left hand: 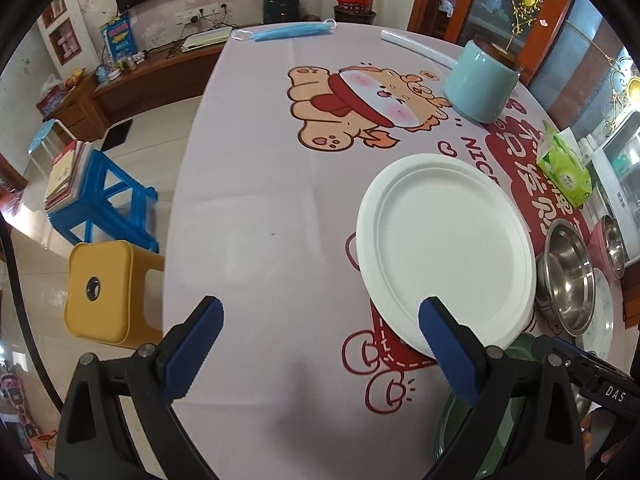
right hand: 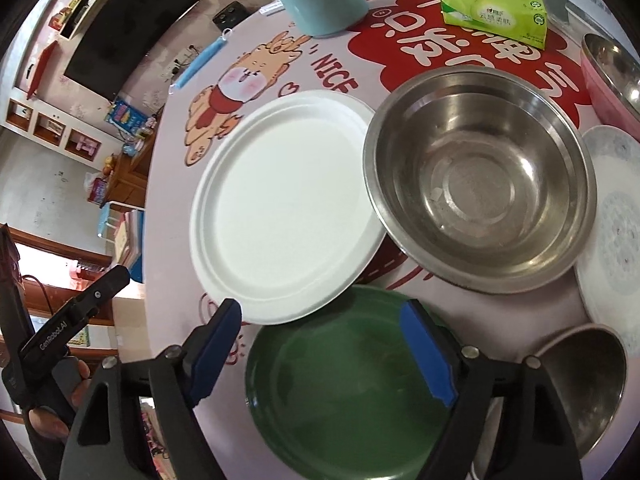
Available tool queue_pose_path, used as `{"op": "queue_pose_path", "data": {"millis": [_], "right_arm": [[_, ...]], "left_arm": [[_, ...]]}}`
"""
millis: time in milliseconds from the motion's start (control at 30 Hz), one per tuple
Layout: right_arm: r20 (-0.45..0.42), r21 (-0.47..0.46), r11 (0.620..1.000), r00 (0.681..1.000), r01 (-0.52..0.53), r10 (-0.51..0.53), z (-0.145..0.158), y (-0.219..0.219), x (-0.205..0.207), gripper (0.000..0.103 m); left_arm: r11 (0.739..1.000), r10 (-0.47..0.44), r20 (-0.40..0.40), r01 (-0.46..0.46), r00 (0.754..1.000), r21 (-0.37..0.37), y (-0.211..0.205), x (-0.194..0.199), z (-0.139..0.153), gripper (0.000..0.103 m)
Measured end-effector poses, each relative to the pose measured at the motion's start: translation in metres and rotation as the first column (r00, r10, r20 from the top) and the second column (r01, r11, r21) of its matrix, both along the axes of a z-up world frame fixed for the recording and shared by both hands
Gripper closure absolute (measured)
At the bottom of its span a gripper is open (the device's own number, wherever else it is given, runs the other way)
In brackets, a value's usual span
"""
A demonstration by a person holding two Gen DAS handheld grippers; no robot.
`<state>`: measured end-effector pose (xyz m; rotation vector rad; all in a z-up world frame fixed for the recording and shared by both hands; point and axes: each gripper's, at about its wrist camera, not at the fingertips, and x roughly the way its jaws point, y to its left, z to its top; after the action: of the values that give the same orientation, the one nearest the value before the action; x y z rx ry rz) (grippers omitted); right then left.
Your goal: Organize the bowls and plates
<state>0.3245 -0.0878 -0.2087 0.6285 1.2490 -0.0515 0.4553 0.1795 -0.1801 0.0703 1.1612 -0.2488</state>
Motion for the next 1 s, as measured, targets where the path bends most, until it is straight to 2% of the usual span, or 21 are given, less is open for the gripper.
{"op": "queue_pose_path", "data": {"millis": [300, 700, 1000], "right_arm": [[0.014, -0.114, 0.993, 1.0, -0.017, 0.019, -0.012, 0.002, 0.012, 0.022], [0.012, -0.131, 0.991, 1.0, -0.02, 0.021, -0.03, 0.005, 0.016, 0.034], [0.054, -0.152, 0.988, 0.998, -0.007, 0.016, -0.032, 0.004, 0.017, 0.042]], "left_arm": [[0.998, -0.003, -0.033, 0.001, 0.999, -0.063, -0.003, 0.015, -0.042, 0.005], [0.992, 0.005, -0.074, -0.015, 0.997, -0.127, -0.017, 0.023, -0.073, 0.01], [0.99, -0.029, -0.071, 0.019, 0.997, -0.137, -0.031, 0.026, -0.081, 0.028]]}}
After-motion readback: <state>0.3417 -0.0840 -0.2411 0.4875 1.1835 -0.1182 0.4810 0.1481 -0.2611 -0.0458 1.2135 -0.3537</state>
